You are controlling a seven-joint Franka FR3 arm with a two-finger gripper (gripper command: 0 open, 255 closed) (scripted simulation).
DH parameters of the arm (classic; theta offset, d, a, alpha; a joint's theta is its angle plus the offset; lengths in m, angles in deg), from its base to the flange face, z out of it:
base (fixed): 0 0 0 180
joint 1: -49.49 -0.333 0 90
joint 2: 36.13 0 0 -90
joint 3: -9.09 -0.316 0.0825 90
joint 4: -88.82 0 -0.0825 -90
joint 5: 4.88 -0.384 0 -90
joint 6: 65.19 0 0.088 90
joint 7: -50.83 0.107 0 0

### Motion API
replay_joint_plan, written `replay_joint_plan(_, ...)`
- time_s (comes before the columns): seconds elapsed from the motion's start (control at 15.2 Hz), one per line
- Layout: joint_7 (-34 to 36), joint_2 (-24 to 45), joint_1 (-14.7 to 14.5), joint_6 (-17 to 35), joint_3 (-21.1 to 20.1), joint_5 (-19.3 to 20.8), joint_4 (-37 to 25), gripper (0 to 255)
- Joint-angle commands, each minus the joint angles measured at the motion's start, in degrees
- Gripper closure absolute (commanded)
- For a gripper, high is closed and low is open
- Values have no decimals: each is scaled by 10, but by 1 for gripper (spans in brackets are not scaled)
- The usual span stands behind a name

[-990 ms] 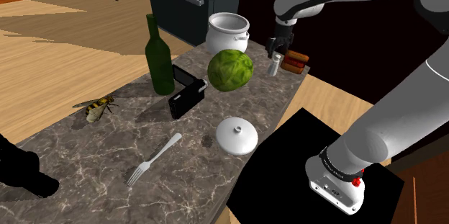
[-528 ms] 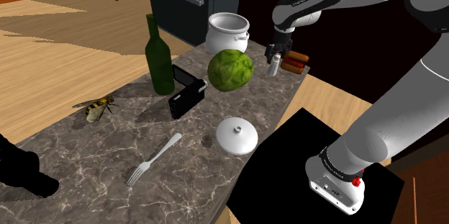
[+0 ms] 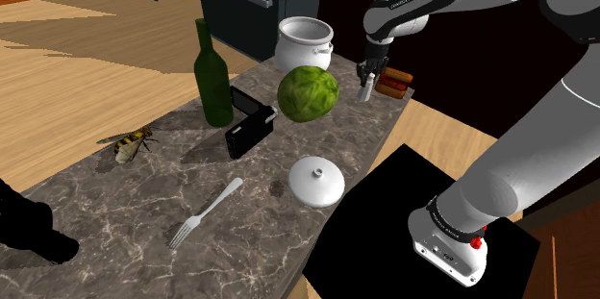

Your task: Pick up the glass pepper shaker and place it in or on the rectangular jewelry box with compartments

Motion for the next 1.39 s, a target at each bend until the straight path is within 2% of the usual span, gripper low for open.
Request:
replay_joint_plan(0.0, 0, 0, 0, 0, 0, 0, 0, 255)
replay_joint_plan(0.46, 0, 0, 0, 0, 0, 0, 0, 255)
replay_joint_plan(1.32, 2, -48, -2, -98, -1, 7, -50, 255)
